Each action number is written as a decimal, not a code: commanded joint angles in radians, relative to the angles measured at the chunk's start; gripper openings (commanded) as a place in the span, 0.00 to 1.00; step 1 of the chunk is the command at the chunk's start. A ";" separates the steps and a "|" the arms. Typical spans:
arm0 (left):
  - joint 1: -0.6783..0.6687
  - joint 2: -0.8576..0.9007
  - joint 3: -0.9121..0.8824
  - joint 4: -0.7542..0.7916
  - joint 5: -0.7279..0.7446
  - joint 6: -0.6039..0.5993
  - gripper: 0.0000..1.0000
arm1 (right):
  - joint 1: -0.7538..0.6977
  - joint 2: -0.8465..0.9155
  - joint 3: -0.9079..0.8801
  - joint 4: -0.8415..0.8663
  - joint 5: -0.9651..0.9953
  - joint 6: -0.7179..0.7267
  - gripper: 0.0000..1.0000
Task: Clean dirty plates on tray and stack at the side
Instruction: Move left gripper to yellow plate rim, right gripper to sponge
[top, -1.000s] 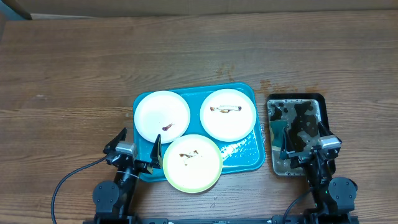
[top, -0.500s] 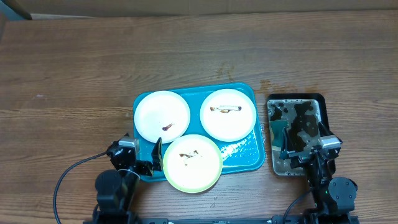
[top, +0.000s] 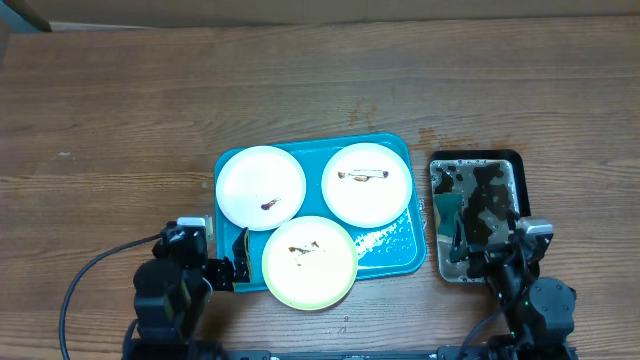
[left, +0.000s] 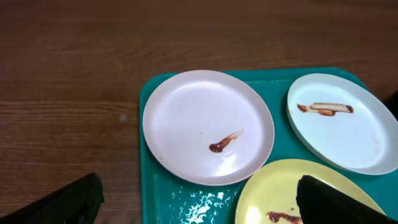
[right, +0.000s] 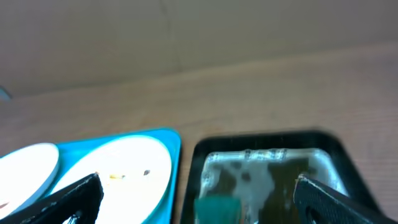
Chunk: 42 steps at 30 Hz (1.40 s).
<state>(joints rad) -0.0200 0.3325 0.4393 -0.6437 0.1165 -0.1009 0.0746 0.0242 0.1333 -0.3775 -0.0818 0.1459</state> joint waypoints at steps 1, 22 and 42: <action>-0.007 0.054 0.066 -0.007 0.046 0.011 1.00 | 0.002 0.021 0.101 -0.063 -0.010 0.046 1.00; -0.007 0.430 0.339 -0.260 0.143 -0.011 1.00 | 0.002 0.558 0.676 -0.519 -0.110 0.146 1.00; -0.008 0.629 0.414 -0.302 0.243 -0.085 1.00 | 0.002 0.909 0.766 -0.556 -0.023 0.138 0.99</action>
<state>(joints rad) -0.0200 0.9401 0.8299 -0.9493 0.3359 -0.1848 0.0742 0.9150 0.8639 -0.9409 -0.1406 0.2836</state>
